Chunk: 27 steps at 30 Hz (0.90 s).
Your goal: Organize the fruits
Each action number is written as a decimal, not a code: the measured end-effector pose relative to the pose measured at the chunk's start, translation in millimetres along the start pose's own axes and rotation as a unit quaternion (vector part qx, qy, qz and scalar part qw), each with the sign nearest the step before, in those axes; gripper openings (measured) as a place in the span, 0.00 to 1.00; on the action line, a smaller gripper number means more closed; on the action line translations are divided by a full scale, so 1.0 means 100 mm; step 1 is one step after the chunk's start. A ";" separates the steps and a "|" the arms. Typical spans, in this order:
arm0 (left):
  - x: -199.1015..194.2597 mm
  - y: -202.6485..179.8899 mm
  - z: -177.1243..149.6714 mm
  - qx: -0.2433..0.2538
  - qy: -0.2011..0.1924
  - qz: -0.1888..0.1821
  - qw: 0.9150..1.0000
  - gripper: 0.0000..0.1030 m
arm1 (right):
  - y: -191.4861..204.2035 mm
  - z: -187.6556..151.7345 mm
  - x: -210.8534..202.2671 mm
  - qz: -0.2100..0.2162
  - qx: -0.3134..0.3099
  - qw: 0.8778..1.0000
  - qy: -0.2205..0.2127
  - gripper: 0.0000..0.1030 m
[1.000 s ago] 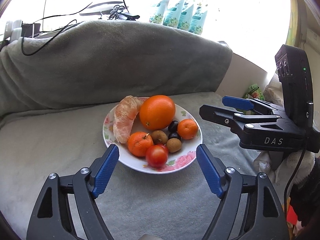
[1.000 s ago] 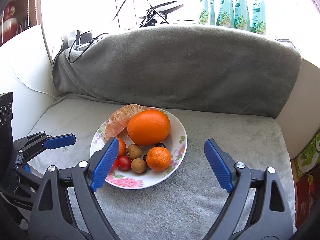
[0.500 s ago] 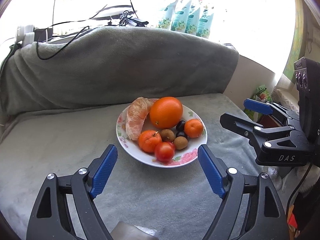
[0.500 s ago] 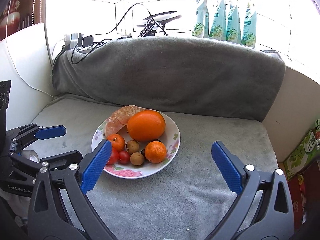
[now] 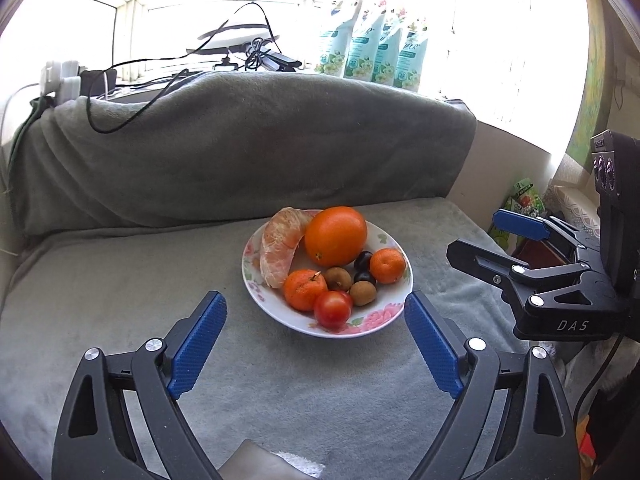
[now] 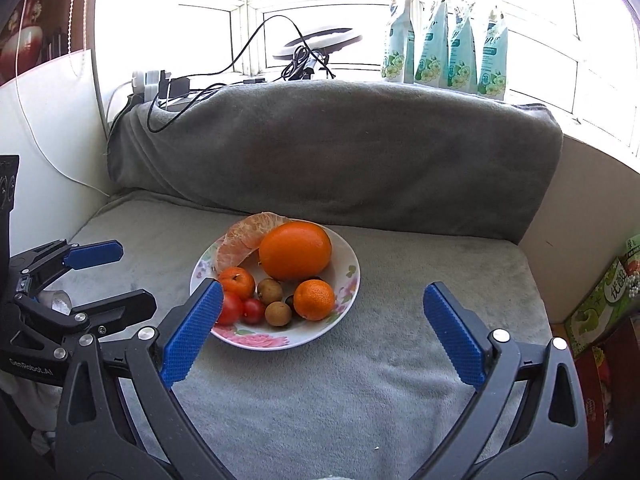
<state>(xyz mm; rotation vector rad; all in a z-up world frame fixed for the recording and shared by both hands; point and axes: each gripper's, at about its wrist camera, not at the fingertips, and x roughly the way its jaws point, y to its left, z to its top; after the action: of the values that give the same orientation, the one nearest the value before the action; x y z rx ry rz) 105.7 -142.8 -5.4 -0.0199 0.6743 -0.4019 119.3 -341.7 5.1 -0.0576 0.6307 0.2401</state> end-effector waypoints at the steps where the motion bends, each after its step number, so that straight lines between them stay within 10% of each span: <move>1: -0.01 0.00 0.00 0.001 -0.001 0.002 1.000 0.88 | 0.00 0.00 0.00 0.000 0.000 1.000 0.000 0.99; 27: -0.13 -0.07 0.00 0.006 -0.015 0.009 1.000 0.88 | 0.03 -0.07 -0.02 -0.006 -0.002 1.000 0.013 0.99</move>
<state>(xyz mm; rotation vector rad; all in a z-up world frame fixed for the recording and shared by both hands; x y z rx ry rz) 94.2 -144.4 3.7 -0.0075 0.6419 -0.3874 113.0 -339.9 1.0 -0.0686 0.6563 0.2284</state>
